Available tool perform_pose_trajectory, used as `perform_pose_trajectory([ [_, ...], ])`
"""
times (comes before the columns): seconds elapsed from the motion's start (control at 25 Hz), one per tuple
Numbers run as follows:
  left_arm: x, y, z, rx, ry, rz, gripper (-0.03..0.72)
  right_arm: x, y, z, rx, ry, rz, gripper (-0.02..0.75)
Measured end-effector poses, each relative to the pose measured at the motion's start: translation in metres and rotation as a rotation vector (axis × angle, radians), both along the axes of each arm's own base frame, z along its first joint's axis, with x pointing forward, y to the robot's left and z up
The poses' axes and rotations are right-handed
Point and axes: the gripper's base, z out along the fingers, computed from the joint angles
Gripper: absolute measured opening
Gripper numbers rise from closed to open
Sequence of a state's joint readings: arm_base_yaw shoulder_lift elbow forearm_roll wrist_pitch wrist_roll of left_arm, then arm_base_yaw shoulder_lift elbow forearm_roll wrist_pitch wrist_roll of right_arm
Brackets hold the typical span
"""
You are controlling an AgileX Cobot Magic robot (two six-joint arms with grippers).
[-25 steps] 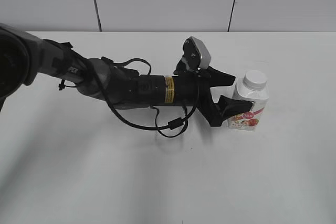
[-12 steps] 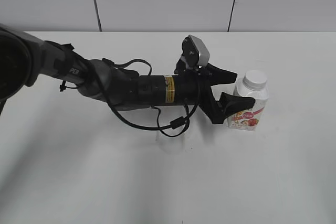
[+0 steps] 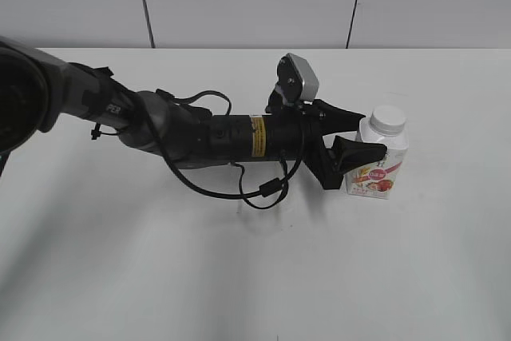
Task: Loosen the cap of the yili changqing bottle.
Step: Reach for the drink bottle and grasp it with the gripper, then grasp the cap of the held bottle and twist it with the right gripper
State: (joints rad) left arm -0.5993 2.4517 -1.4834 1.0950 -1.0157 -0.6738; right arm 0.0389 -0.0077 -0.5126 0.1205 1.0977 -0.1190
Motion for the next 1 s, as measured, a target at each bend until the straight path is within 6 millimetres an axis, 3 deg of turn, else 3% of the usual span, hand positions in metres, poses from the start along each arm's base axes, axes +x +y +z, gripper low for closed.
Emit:
perform_pose_trajectory([
  [1.0,-0.0001,0.0,0.0,-0.001,0.0,-0.001,0.438,0.0,0.0,0.0,0.0,0.0,0.0,0.586],
])
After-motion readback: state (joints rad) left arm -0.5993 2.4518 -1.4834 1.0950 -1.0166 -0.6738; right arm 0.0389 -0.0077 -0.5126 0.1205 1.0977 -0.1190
